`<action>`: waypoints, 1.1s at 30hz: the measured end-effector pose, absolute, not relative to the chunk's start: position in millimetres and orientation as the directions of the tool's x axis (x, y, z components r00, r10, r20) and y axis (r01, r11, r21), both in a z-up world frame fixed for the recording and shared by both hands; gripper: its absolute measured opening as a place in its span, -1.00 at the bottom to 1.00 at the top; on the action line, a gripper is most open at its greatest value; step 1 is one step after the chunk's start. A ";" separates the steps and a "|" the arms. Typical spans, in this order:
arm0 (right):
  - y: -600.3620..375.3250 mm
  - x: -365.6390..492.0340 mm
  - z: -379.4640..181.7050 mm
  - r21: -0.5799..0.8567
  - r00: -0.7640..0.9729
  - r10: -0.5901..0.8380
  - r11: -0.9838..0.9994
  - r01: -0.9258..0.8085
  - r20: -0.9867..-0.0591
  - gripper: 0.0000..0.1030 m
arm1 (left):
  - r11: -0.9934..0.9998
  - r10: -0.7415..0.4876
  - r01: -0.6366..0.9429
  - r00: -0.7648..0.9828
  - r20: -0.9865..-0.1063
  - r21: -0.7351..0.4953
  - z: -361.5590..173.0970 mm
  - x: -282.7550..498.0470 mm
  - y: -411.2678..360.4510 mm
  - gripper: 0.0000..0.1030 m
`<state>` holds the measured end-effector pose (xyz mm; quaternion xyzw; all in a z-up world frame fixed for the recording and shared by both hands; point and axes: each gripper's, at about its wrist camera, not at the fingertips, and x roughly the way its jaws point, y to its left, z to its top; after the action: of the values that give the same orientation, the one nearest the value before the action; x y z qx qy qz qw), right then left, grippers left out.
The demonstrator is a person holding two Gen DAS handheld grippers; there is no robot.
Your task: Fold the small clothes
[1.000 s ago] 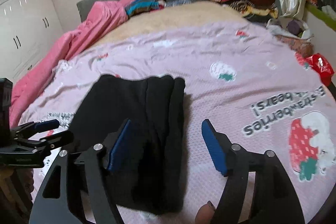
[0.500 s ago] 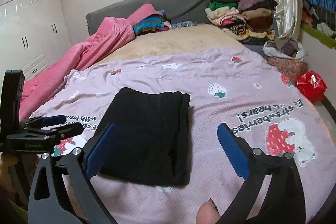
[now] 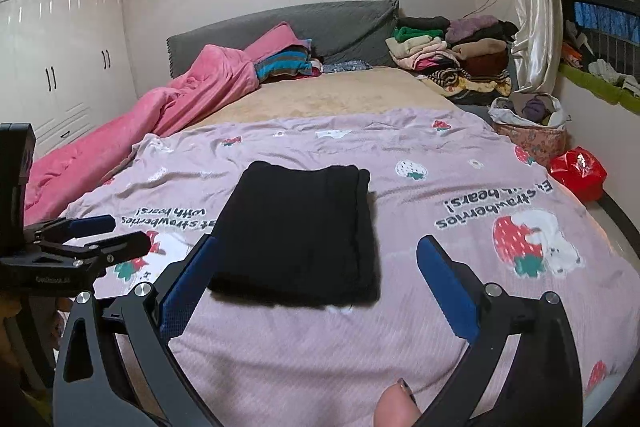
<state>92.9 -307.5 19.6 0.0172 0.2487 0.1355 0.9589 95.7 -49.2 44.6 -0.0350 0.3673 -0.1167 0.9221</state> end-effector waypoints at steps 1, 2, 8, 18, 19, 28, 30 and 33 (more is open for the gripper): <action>-306.3 89.5 18.3 0.094 0.844 0.261 0.965 -0.247 -0.469 0.91 | 0.971 -0.240 0.190 0.702 -0.670 -0.148 42.6 92.2 -48.1 0.81; -306.3 85.6 16.5 0.088 0.847 0.257 0.966 -0.245 -0.466 0.91 | 0.972 -0.236 0.189 0.704 -0.670 -0.143 39.8 87.5 -46.8 0.81; -302.9 63.6 9.3 0.049 0.866 0.226 0.972 -0.229 -0.445 0.91 | 0.974 -0.224 0.186 0.717 -0.660 -0.129 28.2 66.6 -40.9 0.82; -304.5 47.8 -27.4 0.049 0.852 0.176 0.983 -0.175 -0.492 0.91 | 0.977 -0.213 0.181 0.741 -0.637 -0.116 5.0 45.3 -34.9 0.82; -304.1 47.6 -31.6 0.051 0.848 0.173 0.984 -0.171 -0.501 0.91 | 0.977 -0.210 0.179 0.741 -0.638 -0.114 1.9 45.3 -34.5 0.81; -299.5 49.5 -72.6 0.055 0.800 0.137 0.990 -0.129 -0.584 0.92 | 0.978 -0.206 0.176 0.706 -0.677 -0.114 -25.0 47.9 -36.6 0.82; -299.1 50.4 -75.9 0.059 0.794 0.136 0.990 -0.125 -0.593 0.92 | 0.979 -0.201 0.173 0.699 -0.686 -0.110 -28.2 48.8 -36.8 0.82; -300.6 51.6 -76.9 0.062 0.791 0.135 0.991 -0.122 -0.596 0.92 | 0.981 -0.190 0.163 0.695 -0.693 -0.105 -30.7 49.3 -35.7 0.82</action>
<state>51.6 -300.6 -76.9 0.0099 0.3157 0.0679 0.9464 49.3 -35.7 -30.7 -0.0178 0.3784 -0.0959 0.9205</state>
